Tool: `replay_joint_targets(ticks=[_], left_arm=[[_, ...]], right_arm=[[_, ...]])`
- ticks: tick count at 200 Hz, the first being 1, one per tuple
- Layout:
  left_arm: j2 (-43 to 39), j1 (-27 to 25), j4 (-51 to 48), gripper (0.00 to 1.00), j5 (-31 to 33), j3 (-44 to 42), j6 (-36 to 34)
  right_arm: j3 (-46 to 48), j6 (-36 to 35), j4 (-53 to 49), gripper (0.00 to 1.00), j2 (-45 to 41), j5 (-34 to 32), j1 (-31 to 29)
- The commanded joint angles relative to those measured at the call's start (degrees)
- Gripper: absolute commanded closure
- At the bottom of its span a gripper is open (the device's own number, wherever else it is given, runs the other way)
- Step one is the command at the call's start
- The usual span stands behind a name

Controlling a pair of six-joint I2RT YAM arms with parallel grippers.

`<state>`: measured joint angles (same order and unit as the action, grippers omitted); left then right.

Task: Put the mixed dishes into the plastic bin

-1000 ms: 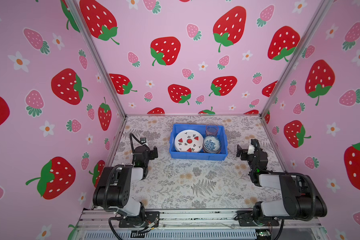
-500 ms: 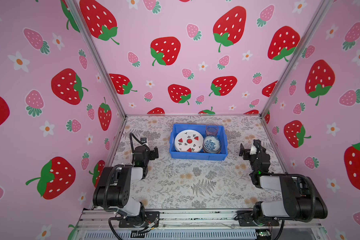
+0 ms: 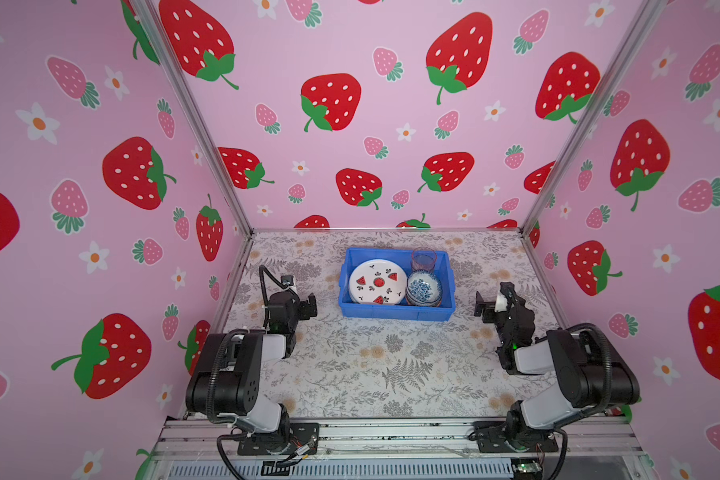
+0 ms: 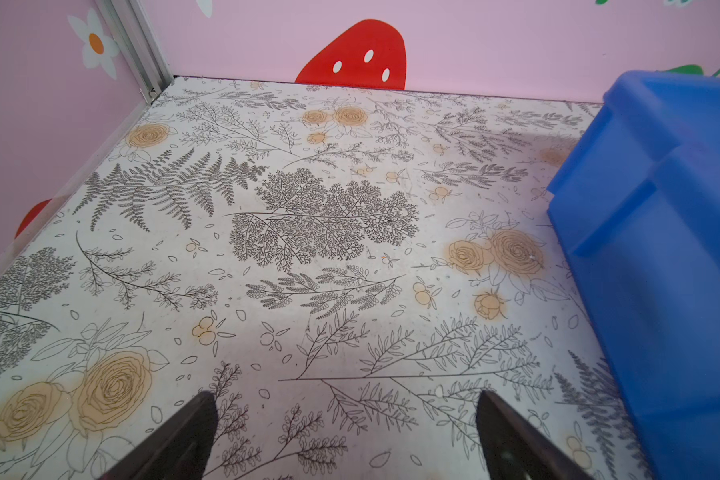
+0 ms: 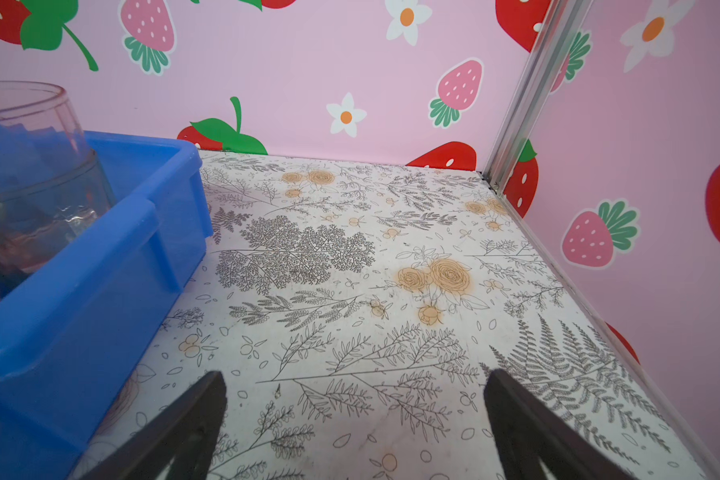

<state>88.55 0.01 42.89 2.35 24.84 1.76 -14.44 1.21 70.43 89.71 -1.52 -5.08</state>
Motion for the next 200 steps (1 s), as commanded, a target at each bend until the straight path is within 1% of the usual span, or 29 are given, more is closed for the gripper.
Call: replay_joint_targets(ticks=[1,200], left_arm=[[0.2,0.2,0.4,0.01,-0.5,1.5,-0.2],[0.3,0.4,0.0,0.01,-0.8,1.7,-0.1]], right_arm=[[-1.2,-1.2,0.6,0.01,0.4,0.9,0.4],[-1.1,-1.2,0.7,0.01,0.3,0.5,0.2]])
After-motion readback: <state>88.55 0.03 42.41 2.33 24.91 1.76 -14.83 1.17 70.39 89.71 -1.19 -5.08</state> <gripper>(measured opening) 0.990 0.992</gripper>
